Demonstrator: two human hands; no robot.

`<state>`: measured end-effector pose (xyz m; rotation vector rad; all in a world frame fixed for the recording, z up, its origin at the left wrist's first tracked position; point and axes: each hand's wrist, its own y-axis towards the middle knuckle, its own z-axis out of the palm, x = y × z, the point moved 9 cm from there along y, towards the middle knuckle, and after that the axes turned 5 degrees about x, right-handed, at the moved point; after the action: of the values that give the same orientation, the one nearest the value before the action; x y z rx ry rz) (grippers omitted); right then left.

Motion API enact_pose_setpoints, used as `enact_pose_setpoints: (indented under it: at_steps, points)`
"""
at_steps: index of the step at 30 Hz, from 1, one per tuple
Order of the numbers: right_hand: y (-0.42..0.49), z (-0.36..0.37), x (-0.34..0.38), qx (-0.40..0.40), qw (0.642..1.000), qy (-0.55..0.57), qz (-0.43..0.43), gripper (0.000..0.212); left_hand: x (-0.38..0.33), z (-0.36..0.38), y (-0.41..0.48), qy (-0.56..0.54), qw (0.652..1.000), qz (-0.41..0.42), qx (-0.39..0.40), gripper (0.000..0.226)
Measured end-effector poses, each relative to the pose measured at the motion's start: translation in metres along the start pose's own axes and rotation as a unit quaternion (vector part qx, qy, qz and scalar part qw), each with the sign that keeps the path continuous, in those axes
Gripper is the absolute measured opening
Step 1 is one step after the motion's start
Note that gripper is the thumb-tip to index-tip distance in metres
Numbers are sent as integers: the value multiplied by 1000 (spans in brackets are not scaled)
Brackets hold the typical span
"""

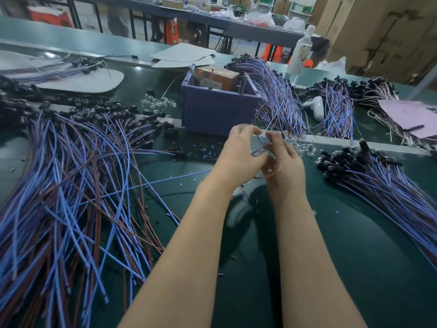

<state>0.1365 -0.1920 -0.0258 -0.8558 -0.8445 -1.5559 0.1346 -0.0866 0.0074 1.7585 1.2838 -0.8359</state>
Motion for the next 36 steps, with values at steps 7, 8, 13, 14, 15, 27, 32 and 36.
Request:
enact_pose_setpoints:
  at_steps: [7,8,13,14,15,27,32,36]
  points:
    - [1,-37,14,-132,986,101,-8,16,20,-1,-10,-26,995,-54,80,15]
    - [-1,-47,14,-168,975,144,-13,17,21,-7,-11,-43,995,-50,74,16]
    - [-7,-64,6,-231,931,283,-22,22,25,-7,-18,-117,983,-52,128,28]
    - [-5,-61,5,-221,930,293,-18,24,24,-8,-16,-113,986,-40,114,26]
    - [-3,-57,4,-201,938,283,-12,25,22,-10,-14,-113,989,-28,89,24]
    - [-5,-19,23,-113,984,-71,-118,30,22,-14,-9,30,999,-10,-32,14]
    - [-5,-53,19,-195,960,185,-85,30,31,-32,-14,114,989,-57,-70,13]
    - [3,-28,10,-111,990,74,-52,16,19,-28,-13,52,996,-11,-74,14]
